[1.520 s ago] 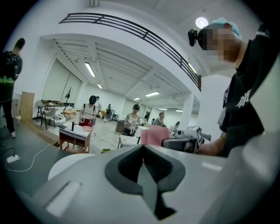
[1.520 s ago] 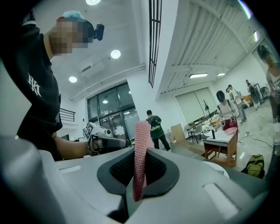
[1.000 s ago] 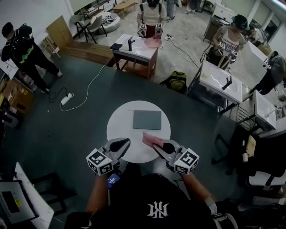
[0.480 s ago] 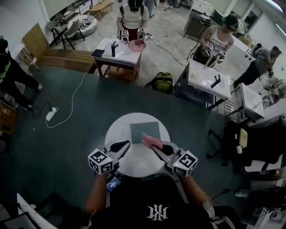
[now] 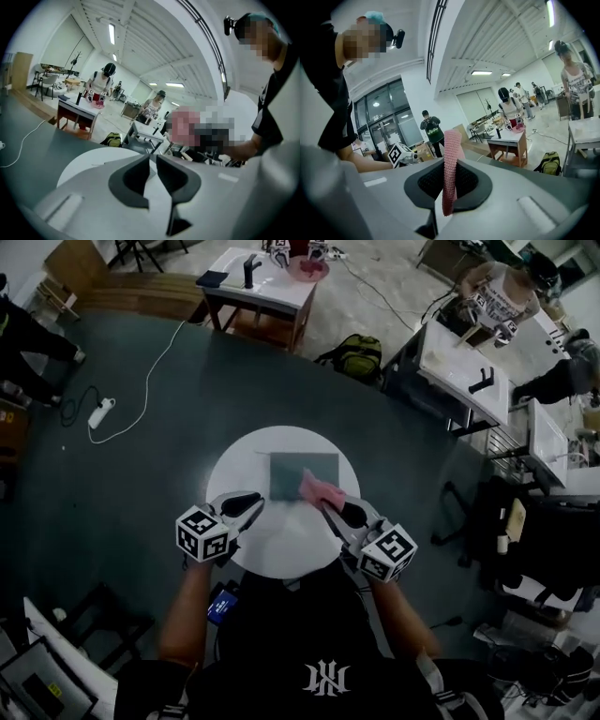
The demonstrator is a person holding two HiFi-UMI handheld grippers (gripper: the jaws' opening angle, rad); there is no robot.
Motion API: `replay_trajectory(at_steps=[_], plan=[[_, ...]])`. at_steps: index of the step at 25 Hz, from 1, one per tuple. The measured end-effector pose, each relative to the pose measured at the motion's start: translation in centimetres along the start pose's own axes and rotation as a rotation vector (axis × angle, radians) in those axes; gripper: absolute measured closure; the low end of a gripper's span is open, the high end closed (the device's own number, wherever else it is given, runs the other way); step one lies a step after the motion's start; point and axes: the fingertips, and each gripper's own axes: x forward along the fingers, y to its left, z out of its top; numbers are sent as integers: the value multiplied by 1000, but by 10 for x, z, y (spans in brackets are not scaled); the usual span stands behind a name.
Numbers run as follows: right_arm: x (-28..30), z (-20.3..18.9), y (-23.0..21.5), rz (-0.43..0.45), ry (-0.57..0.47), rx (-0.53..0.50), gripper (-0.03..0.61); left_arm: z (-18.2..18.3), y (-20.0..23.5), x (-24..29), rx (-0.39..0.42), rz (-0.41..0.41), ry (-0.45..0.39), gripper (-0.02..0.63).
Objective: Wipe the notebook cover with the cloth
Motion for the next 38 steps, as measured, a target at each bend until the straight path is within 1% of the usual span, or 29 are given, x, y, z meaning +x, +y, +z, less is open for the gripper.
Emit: replay_trajectory(at_steps=[5, 7, 10, 14, 17, 21, 26, 34, 38], plan=[[17, -46, -51, 42, 69, 47, 565, -46, 39, 31, -102, 100, 49, 552], [29, -65, -66, 53, 89, 65, 565, -63, 58, 42, -128, 128, 66, 549], [52, -91, -81, 75, 114, 84, 565, -89, 82, 62, -160, 144, 93, 548], [82, -130, -84, 112, 141, 125, 565, -127, 103, 85, -180, 152, 161, 546], [103, -160, -87, 123, 171, 151, 565, -146, 117, 100, -194, 158, 188, 546], [126, -192, -87, 139, 211, 197, 565, -160, 124, 112, -221, 150, 216, 548], [153, -220, -81, 159, 268, 237, 565, -168, 131, 116, -241, 175, 257, 563], [167, -254, -93, 75, 356, 259, 568, -178, 135, 126, -248, 204, 337, 571], [169, -264, -90, 47, 412, 207, 569, -180, 136, 127, -254, 211, 352, 572]])
